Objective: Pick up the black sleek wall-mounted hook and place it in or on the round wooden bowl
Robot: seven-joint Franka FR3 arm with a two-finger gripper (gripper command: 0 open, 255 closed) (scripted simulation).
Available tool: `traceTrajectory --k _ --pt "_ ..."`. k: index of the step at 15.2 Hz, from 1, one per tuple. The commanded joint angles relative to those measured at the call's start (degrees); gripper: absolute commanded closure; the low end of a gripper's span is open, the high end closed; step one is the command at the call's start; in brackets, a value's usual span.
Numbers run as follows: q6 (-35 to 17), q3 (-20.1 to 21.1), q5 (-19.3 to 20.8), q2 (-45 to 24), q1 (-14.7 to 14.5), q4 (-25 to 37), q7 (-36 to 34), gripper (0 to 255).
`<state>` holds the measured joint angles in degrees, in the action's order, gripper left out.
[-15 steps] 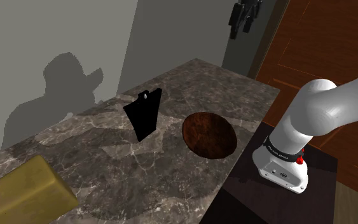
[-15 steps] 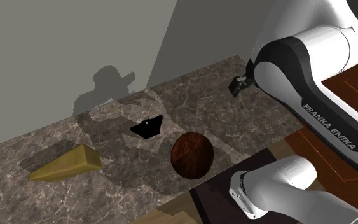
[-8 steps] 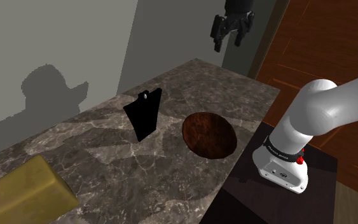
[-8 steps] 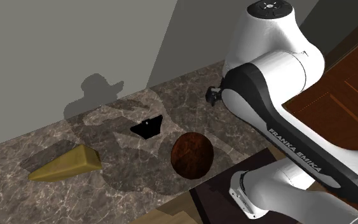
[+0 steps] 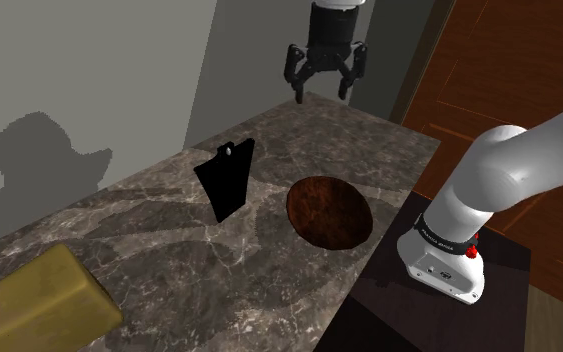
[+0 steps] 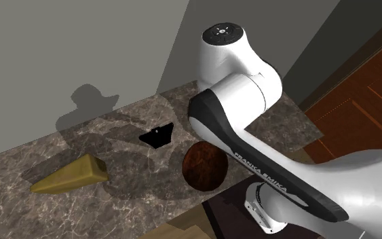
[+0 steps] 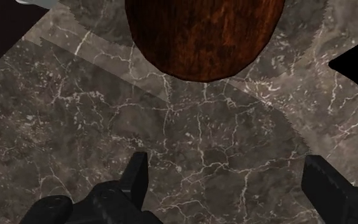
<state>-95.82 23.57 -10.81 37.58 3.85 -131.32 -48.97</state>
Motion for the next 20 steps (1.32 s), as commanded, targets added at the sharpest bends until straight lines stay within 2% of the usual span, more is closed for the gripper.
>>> traceTrajectory --k 1,6,11,20 --pt "-1.5 3.2 -1.3 -2.7 1.2 1.5 -6.5 0" --pt "-5.7 11.6 -1.9 -11.8 5.1 7.4 -22.3 0" --pt "-9.2 19.4 1.6 -22.5 9.2 14.4 -37.8 0" --pt "-15.1 20.2 1.9 -23.5 9.0 9.4 -38.1 0"
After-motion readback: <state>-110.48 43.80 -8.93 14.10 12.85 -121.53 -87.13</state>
